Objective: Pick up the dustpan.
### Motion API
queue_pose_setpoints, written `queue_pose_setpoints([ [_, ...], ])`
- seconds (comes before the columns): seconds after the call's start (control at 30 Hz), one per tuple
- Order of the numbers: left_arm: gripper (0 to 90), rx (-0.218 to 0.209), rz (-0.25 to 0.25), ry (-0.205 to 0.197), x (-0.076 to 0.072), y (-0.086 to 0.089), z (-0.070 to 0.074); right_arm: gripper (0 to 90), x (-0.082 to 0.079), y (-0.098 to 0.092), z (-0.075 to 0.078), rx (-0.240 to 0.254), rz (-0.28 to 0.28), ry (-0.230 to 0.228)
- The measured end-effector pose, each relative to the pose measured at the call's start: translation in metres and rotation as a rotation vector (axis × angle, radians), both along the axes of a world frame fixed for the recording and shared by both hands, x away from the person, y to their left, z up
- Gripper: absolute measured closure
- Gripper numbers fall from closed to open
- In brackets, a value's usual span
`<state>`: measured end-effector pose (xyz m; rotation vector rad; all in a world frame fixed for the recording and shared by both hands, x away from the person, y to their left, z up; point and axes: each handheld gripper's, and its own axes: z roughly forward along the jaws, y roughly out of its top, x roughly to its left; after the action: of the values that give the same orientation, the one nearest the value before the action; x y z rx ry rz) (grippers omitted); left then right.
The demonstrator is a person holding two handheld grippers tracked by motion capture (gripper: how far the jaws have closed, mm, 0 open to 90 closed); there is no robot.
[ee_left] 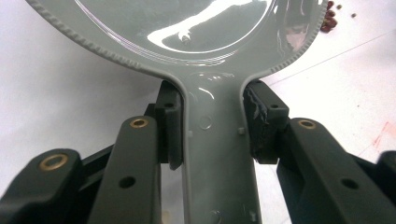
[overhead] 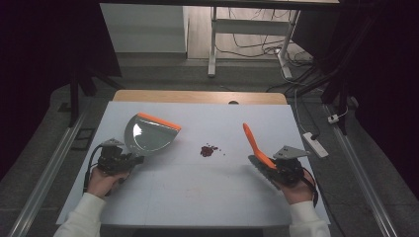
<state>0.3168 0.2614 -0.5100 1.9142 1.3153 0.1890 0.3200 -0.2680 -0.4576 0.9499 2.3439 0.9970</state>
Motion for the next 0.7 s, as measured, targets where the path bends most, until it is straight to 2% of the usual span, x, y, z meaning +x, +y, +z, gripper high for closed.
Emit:
queue_pose_setpoints([
  [0.13, 61.8, -0.027, -0.029, -0.007, 0.003, 0.002, 0.005, 69.9, 0.001, 0.001, 0.002, -0.008, -0.005, -0.01],
  [0.3, 61.8, -0.033, -0.052, -0.026, -0.001, 0.003, 0.011, 69.9, 0.002, 0.0, 0.003, 0.001, -0.013, -0.011],
  [0.47, 61.9, -0.032, -0.078, -0.042, -0.006, 0.003, 0.014, 69.9, 0.003, 0.002, 0.002, -0.002, -0.001, -0.011],
  [0.7, 61.8, -0.005, -0.131, -0.045, -0.006, -0.005, 0.016, 69.9, 0.006, 0.005, 0.004, 0.004, 0.01, -0.022],
])
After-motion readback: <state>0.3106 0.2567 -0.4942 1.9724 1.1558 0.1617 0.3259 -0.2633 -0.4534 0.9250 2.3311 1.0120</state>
